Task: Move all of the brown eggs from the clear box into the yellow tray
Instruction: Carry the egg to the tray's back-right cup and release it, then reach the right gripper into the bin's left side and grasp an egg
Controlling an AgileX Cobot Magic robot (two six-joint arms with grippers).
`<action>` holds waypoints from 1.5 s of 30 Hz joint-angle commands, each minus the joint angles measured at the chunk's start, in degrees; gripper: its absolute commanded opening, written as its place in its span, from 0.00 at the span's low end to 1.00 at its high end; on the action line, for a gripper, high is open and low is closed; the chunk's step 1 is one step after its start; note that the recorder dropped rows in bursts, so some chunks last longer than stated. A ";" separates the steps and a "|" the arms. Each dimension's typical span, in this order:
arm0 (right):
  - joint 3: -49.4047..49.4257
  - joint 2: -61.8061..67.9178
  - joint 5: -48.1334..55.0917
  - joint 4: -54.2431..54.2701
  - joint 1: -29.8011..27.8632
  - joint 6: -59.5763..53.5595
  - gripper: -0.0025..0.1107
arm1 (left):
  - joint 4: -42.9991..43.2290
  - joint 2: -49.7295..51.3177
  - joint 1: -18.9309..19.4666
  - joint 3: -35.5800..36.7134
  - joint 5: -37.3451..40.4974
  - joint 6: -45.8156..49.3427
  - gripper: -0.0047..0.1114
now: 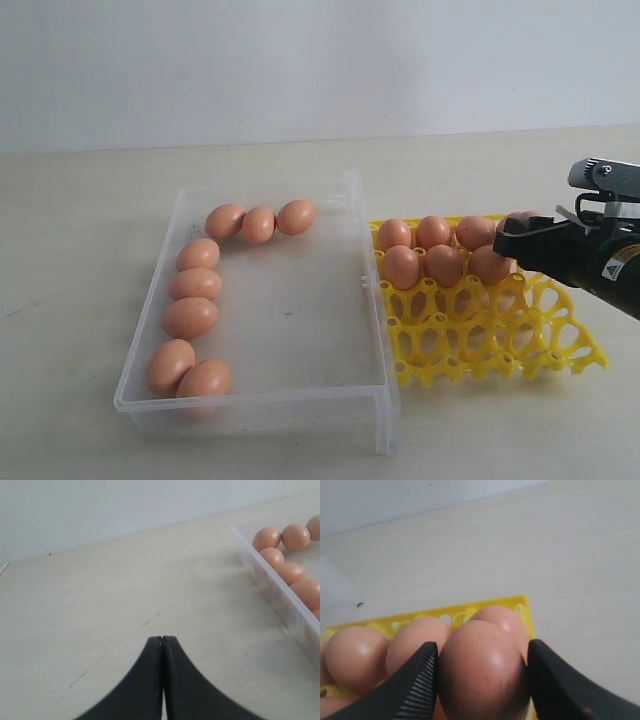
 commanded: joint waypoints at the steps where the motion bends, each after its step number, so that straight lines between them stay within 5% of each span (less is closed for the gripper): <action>1: 0.18 0.25 -1.29 0.43 -1.05 -0.81 0.02 | -0.08 -0.32 -0.08 -0.20 -0.43 0.00 0.04; 7: 0.18 0.25 -0.44 -0.23 -1.43 -1.59 0.06 | -0.08 -0.32 -0.08 -0.20 -0.43 0.00 0.04; 14: 0.18 0.25 0.54 -0.46 -1.43 -1.59 0.45 | -0.08 -0.32 -0.08 -0.20 -0.43 0.00 0.04; 17: 0.18 0.25 0.54 -0.07 -1.43 -1.59 0.53 | -0.08 -0.32 -0.08 -0.20 -0.43 0.00 0.04; 26: -0.25 -9.89 2.53 -4.44 -1.32 -1.48 0.41 | -0.08 -0.32 -0.08 -0.20 -0.43 0.00 0.04; 32: -13.59 -23.64 34.61 -22.10 5.84 5.08 0.02 | -0.08 -0.32 -0.08 -0.20 -0.43 0.00 0.04; 36: -24.79 -23.60 50.71 -22.97 15.45 5.85 0.02 | -0.08 -0.32 -0.08 -0.20 -0.43 0.00 0.04; 39: -32.92 -19.53 62.72 -15.89 23.78 -0.80 0.02 | -0.08 -0.32 -0.08 -0.20 -0.43 0.00 0.04; 45: -49.55 -3.55 90.28 18.34 34.26 -39.85 0.02 | -0.08 -0.32 -0.08 -0.20 -0.43 0.00 0.04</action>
